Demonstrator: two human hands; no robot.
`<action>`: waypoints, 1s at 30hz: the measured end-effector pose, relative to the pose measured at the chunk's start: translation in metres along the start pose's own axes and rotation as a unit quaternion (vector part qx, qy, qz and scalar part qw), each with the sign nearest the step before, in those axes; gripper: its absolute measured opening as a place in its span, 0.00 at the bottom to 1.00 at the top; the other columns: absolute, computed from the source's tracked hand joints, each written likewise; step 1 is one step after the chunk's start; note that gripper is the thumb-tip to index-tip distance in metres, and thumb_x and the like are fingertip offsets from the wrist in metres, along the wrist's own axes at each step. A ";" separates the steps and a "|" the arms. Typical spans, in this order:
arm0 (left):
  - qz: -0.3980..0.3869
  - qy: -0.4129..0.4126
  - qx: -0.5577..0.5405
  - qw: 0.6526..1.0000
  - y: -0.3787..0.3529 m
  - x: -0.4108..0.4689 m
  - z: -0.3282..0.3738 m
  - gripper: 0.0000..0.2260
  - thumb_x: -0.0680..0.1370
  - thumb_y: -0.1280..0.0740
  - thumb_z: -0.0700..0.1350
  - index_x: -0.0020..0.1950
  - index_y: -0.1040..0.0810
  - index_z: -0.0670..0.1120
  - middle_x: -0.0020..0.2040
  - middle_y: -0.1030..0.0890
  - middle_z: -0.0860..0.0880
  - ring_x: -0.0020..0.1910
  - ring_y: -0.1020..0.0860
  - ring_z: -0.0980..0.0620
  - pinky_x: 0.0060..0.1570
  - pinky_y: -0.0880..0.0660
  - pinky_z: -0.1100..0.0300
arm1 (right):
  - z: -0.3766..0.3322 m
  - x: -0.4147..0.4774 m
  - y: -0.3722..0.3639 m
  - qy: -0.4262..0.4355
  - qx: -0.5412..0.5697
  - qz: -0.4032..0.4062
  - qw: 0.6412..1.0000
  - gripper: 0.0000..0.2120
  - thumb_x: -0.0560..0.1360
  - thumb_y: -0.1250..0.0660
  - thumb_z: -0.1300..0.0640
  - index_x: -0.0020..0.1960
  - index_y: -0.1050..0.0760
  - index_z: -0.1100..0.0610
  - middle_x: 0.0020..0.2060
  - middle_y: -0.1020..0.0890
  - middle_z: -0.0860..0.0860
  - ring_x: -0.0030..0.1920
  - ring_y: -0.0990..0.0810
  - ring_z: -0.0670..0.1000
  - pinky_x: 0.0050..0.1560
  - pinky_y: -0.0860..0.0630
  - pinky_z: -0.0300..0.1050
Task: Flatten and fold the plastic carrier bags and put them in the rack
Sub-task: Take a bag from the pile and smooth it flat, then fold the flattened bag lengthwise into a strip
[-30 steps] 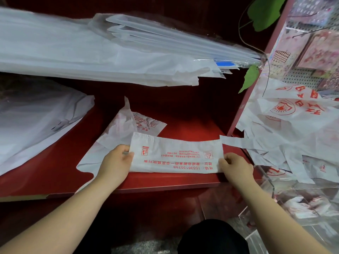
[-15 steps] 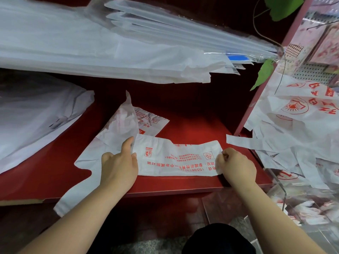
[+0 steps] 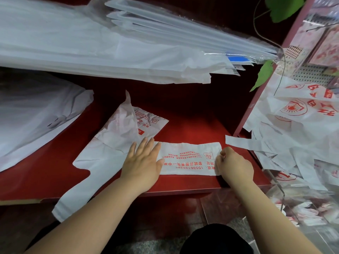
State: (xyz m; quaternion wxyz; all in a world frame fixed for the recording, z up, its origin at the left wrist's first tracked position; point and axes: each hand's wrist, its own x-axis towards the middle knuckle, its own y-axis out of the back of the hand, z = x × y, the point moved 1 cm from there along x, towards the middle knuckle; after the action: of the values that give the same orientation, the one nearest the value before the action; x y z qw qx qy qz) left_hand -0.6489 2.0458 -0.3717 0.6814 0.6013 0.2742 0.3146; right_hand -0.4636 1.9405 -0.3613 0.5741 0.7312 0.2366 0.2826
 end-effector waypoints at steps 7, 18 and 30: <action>-0.047 0.014 -0.014 0.999 -0.006 0.004 -0.003 0.24 0.82 0.57 0.52 0.76 0.60 0.48 0.76 0.60 0.47 0.75 0.61 0.51 0.71 0.63 0.53 | -0.011 -0.002 0.004 0.004 -0.072 0.034 0.997 0.24 0.77 0.43 0.56 0.71 0.44 0.57 0.61 0.28 0.55 0.60 0.29 0.57 0.57 0.36 0.49; -0.049 0.012 -0.018 0.999 -0.006 0.004 -0.003 0.24 0.82 0.57 0.52 0.76 0.59 0.48 0.76 0.59 0.48 0.75 0.61 0.52 0.71 0.62 0.54 | -0.084 -0.023 -0.030 0.218 0.046 -0.120 0.968 0.24 0.81 0.55 0.49 0.74 0.48 0.56 0.75 0.49 0.53 0.75 0.53 0.51 0.72 0.57 0.46; -0.050 0.001 0.025 0.998 0.000 0.002 0.001 0.24 0.81 0.57 0.56 0.76 0.54 0.51 0.77 0.53 0.48 0.75 0.57 0.51 0.71 0.64 0.48 | 0.017 -0.032 -0.007 0.192 0.074 0.065 0.976 0.17 0.75 0.42 0.53 0.57 0.24 0.61 0.58 0.22 0.58 0.61 0.25 0.59 0.65 0.37 0.55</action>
State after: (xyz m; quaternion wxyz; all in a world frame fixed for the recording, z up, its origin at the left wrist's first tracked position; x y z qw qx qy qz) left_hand -0.6471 2.0467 -0.3712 0.6809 0.6032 0.3125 0.2737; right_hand -0.4752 1.9085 -0.3758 0.4428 0.7172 0.3151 0.4362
